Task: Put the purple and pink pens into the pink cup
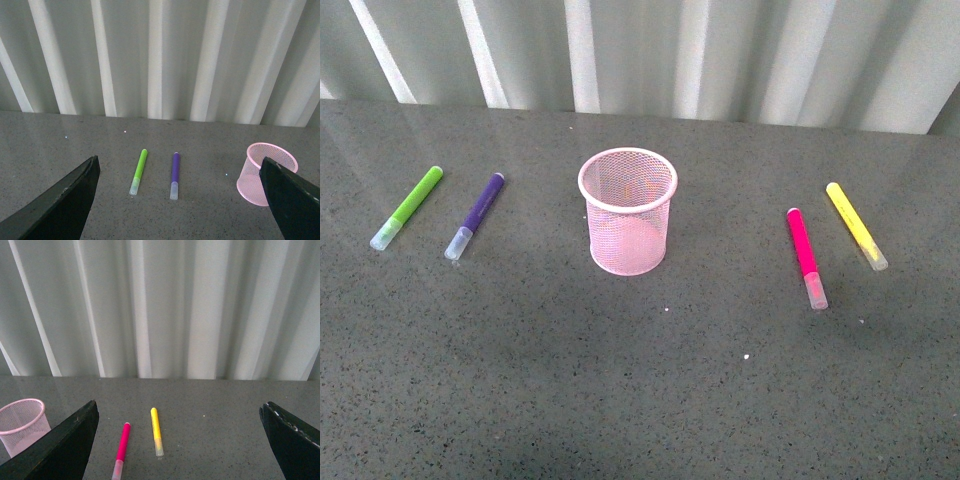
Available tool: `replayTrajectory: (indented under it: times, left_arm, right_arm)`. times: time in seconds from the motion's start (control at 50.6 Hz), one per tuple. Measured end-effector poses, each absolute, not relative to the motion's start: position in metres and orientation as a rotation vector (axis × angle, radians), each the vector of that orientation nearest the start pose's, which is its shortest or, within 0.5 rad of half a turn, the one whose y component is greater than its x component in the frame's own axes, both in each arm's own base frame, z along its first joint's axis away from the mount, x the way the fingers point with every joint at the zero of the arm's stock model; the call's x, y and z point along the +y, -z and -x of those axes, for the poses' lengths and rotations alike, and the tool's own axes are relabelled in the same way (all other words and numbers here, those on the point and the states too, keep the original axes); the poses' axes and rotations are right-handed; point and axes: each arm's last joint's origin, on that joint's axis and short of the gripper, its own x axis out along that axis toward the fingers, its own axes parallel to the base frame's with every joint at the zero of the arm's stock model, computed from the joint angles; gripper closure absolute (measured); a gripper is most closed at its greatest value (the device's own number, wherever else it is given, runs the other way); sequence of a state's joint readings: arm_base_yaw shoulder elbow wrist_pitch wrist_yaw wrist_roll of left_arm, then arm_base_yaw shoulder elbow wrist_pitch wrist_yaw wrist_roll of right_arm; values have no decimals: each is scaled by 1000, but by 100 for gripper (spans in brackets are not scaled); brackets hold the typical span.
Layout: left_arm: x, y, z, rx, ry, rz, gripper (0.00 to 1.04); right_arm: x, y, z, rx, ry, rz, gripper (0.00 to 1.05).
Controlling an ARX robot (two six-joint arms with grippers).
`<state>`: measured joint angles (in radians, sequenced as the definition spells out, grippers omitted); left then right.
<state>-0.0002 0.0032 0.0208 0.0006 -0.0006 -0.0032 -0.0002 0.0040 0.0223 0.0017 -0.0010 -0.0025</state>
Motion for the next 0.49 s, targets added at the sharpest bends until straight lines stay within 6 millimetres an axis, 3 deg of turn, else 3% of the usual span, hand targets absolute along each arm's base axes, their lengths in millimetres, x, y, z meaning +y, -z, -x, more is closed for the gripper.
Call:
replayTrajectory:
  times: [0.494]
  left_arm:
    - [0, -170, -97, -18, 0, 3, 7]
  right_arm:
    - [0, -171, -97, -20, -1, 2, 7]
